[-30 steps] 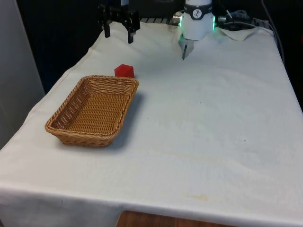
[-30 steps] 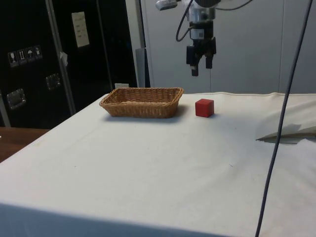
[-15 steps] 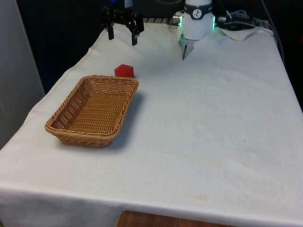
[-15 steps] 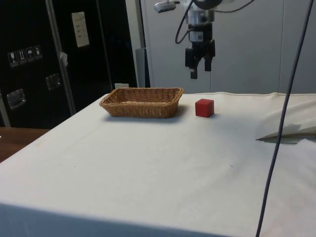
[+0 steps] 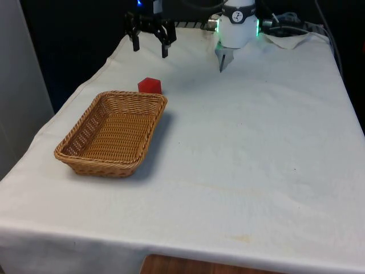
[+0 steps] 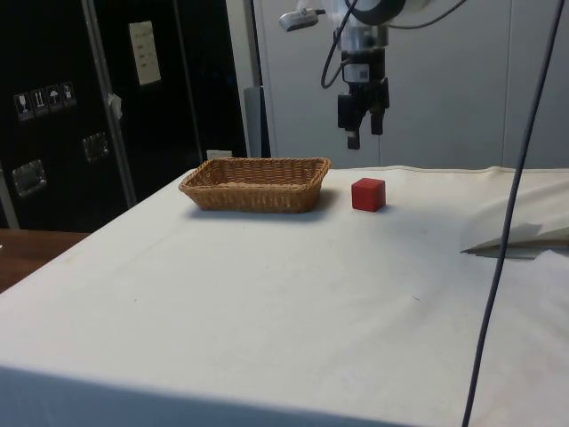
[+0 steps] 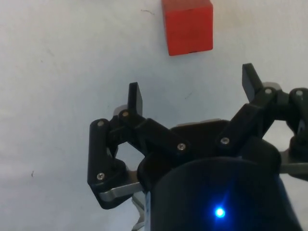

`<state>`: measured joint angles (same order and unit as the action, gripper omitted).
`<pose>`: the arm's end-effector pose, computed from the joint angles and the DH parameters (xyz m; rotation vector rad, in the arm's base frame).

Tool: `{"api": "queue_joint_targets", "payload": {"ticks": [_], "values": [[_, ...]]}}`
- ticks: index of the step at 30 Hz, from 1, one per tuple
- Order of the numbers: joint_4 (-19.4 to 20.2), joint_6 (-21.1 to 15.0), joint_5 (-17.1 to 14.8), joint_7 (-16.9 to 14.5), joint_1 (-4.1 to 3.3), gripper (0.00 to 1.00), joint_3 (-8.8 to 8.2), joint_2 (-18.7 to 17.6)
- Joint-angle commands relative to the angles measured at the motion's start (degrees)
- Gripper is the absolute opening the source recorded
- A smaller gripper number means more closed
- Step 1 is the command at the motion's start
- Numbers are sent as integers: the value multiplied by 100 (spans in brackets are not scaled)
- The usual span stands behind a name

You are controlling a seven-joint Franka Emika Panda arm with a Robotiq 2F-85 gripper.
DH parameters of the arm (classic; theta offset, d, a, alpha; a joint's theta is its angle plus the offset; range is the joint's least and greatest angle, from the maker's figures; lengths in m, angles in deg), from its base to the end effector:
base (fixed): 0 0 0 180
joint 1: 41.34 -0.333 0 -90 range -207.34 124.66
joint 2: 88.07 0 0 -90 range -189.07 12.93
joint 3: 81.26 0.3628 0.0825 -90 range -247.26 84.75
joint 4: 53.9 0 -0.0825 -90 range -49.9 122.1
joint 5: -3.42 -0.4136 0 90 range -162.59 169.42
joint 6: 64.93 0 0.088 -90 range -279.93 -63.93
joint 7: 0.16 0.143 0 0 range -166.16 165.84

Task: Pick up the cube and place it into the basket.

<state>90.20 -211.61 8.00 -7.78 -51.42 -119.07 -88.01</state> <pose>0.4302 -0.2266 0.2707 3.0533 -0.4384 0.0464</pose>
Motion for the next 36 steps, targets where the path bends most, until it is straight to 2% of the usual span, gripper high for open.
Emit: {"api": "queue_joint_targets", "payload": {"ticks": [1,7,8,9,17,18,19,27,28,29,36], "values": [[34,-74,-97,-86,-11,100,11,0],[29,-126,-149,-143,-11,100,40,-80],[0,-80,-80,-97,0,100,34,-103],[23,-143,-178,-149,-11,100,63,-109],[40,-195,-264,-166,-11,100,149,-206],[0,-115,-178,-103,0,100,138,-218],[52,-212,-304,-189,-6,100,160,-235],[97,-384,-642,-413,0,100,241,-458],[52,-304,-527,-332,0,100,206,-476],[97,-401,-688,-441,0,100,246,-493],[92,-556,-985,-602,6,100,355,-728]]}}
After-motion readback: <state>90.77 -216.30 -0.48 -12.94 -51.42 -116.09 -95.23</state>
